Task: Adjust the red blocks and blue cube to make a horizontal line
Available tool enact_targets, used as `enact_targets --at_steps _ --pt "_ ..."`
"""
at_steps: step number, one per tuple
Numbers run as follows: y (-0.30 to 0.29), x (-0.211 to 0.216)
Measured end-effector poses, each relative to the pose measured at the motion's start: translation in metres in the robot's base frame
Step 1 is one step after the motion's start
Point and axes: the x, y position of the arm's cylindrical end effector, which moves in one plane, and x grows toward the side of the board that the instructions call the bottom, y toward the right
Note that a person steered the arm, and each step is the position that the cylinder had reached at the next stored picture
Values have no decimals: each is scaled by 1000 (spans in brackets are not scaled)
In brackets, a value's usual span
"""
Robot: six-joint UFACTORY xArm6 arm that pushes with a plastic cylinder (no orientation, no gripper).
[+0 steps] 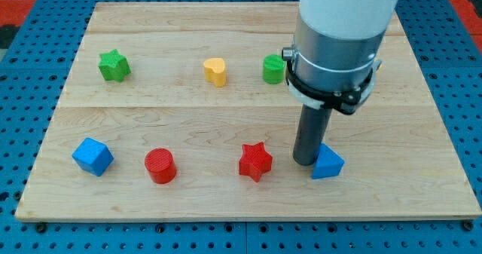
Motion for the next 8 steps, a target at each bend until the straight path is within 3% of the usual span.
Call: enact_targets --at_steps 3,4,6,8 --pt "-52 26" --pt "-82 56" --pt "-163 44" --pt "-180 37"
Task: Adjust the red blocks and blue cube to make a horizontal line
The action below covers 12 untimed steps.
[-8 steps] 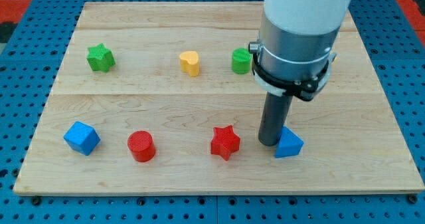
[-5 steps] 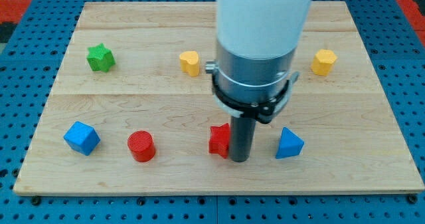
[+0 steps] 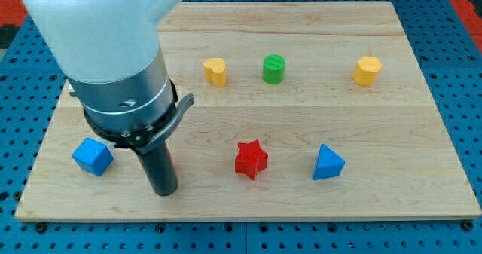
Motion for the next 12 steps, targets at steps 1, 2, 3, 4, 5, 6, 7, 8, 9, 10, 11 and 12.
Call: enact_targets --at_steps 1,2,3,4,5,6,7,8,9,10,11,12 --pt "5 -2" --pt "1 5" --pt "-16 6" --pt "-15 3" --pt "-14 -4" --pt "-17 -7" --pt "1 15" --pt "6 22" --pt "-48 26" --pt "-85 15" --pt "-89 6" --pt "-95 -4"
